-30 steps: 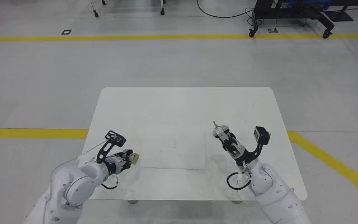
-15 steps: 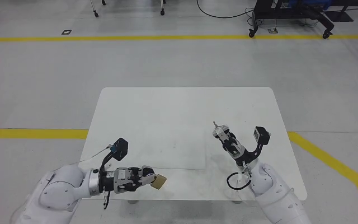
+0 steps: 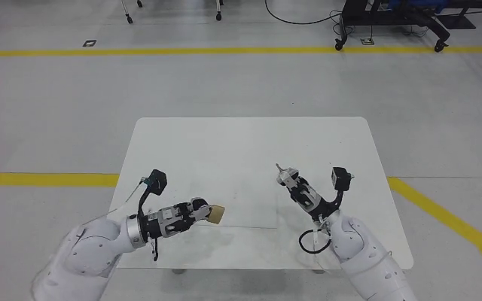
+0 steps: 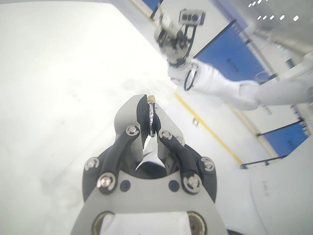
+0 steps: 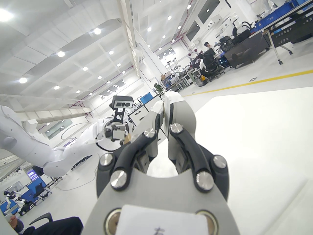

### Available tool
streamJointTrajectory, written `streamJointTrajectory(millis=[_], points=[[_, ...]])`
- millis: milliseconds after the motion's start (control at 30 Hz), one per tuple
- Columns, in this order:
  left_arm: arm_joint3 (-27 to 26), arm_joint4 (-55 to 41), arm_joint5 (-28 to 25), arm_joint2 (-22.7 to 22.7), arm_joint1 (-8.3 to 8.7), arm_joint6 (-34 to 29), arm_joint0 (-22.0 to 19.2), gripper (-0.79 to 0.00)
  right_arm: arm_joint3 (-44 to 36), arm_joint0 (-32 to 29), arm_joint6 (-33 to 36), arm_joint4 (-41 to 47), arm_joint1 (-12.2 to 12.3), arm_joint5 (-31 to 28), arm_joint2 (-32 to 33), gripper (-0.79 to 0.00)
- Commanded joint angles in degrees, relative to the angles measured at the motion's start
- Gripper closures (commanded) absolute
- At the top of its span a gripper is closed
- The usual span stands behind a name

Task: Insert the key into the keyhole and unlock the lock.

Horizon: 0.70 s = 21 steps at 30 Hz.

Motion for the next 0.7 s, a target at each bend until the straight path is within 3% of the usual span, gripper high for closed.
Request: streamJointTrajectory(millis=[0,100,400,467,667], points=[[5.65,-9.74,1.86,3.49,-0.57,-3.31,-5.43,0.0,0.18,1.01,1.29,-0.08,-0.39,1.56,-0.97,0.0],[13.44,-19.0,5.07,8.29,-1.63,-8.83,-12.56,0.0,0.65,2.31,2.67,-0.4,-1.03,3.05,-2.43,0.0],[13.34,-18.15,5.05,8.13,-1.59,-8.51,-12.6,0.0,1.68,3.8,3.08,0.07,-1.91,5.39,-3.99,0.0],[11.91,-10.78,5.17,7.28,-1.26,-5.76,-11.44,0.0,1.68,3.8,3.08,0.07,-1.91,5.39,-3.99,0.0],[9.16,-4.99,5.82,4.48,-0.89,2.43,-7.78,0.0,-2.54,1.38,5.74,-5.59,-1.58,4.57,-3.52,0.0]])
